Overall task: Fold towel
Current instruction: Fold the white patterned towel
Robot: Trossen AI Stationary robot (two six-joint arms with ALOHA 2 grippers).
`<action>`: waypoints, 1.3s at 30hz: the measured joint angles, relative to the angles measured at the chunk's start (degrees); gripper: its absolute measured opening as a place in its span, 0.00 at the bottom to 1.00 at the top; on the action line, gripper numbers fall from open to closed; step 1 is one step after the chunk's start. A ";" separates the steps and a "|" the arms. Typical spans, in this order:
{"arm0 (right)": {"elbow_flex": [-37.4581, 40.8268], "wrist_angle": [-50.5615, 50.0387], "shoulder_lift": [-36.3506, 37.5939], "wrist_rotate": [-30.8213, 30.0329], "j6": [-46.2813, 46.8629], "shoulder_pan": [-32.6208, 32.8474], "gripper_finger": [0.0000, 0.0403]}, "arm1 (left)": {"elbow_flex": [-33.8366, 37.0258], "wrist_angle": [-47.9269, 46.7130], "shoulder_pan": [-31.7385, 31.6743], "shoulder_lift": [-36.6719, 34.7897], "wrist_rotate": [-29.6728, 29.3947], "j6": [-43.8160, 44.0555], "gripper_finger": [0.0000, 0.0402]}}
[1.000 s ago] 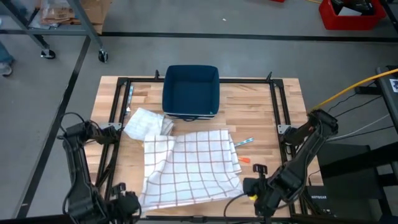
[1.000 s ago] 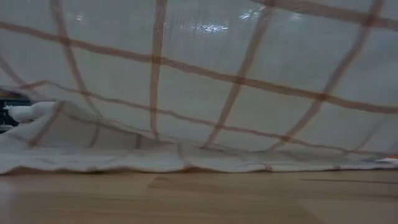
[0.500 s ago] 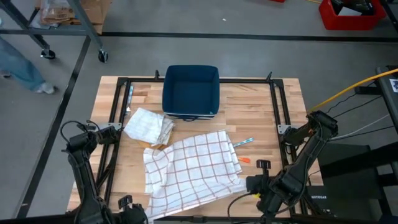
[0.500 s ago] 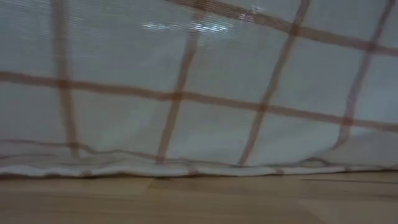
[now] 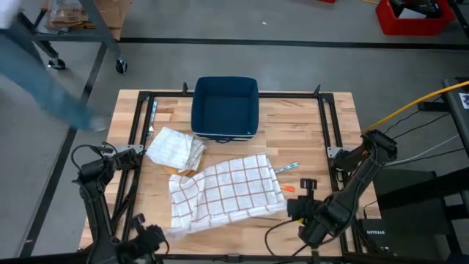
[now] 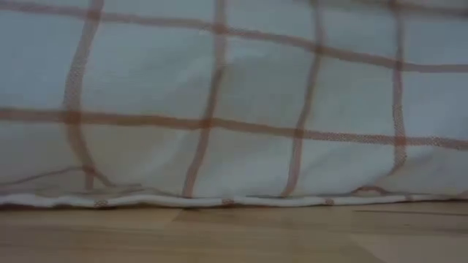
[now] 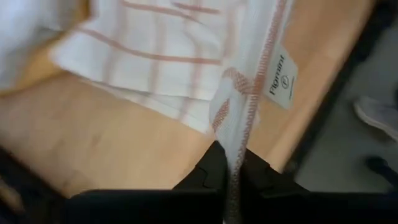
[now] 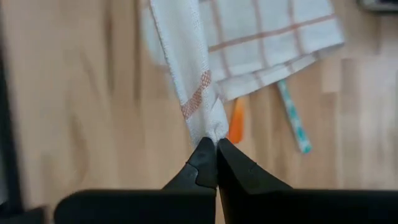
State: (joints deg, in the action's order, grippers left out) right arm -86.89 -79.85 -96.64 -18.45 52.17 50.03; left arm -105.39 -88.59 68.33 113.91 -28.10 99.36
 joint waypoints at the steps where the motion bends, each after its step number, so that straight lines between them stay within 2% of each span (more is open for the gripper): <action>1: 0.63 0.15 0.02 -0.62 -0.61 -0.63 0.00 | -0.01 -1.46 0.19 0.00 -0.35 1.02 0.00; 5: 4.44 0.26 0.02 -1.63 -2.94 -4.04 0.00 | 2.90 -1.34 0.64 -0.24 -3.26 0.82 0.00; 9: 7.79 0.84 0.02 -1.84 -5.26 -7.73 0.00 | 9.75 -1.40 0.18 -0.28 -3.45 5.91 0.00; 15: 8.54 0.63 0.02 -3.31 -11.45 -13.31 0.00 | 18.82 -1.43 -1.66 -2.55 -3.00 11.13 0.00; 25: 10.68 2.90 0.04 -7.23 -21.16 -23.81 0.00 | 30.57 1.23 -4.11 -7.74 -2.81 11.68 0.00; 32: 17.03 11.91 0.04 -2.40 -25.96 -28.94 0.00 | 34.78 3.98 -5.19 -7.76 -2.97 12.47 0.00; 39: 21.51 15.33 0.04 -1.50 -29.28 -32.42 0.01 | 39.96 4.73 -9.29 -7.76 -3.43 12.39 0.00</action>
State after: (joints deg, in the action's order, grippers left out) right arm -65.38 -64.52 -96.60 -19.95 22.89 17.61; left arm -65.42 -83.86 59.05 106.15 -31.53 111.75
